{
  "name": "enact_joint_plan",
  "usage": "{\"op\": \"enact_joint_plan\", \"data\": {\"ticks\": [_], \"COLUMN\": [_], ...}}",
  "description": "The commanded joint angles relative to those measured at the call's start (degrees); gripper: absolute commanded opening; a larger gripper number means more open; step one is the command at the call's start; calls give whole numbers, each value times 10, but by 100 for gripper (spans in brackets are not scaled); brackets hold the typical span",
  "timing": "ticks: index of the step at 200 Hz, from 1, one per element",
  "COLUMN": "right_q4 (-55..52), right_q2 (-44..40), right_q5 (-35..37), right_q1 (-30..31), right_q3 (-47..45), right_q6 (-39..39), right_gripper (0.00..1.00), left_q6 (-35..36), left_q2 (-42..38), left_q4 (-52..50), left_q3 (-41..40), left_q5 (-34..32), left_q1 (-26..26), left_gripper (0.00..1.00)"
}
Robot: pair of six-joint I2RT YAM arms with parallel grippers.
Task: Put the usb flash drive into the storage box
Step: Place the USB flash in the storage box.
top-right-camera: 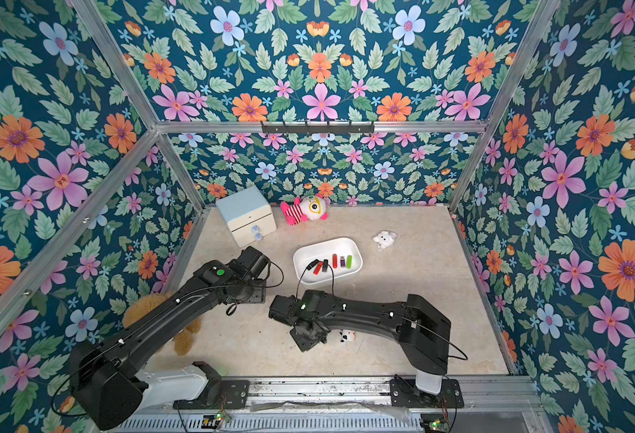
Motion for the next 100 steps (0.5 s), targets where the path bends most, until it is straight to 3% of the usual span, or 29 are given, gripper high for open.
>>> {"op": "enact_joint_plan", "data": {"ticks": [1, 44, 100], "right_q4": [-45, -94, -162], "right_q2": [-16, 16, 181], "right_q5": [25, 43, 32], "right_q1": [-39, -163, -274], "right_q3": [36, 168, 399], "right_q6": [-15, -68, -123], "right_gripper": [0, 0, 0], "left_q6": [20, 40, 67], "left_q2": [17, 50, 106], "left_q4": [3, 14, 28], "left_q3": [13, 37, 62], "left_q5": [8, 28, 59], "left_q1": [9, 37, 73], "left_gripper": [73, 73, 73]}}
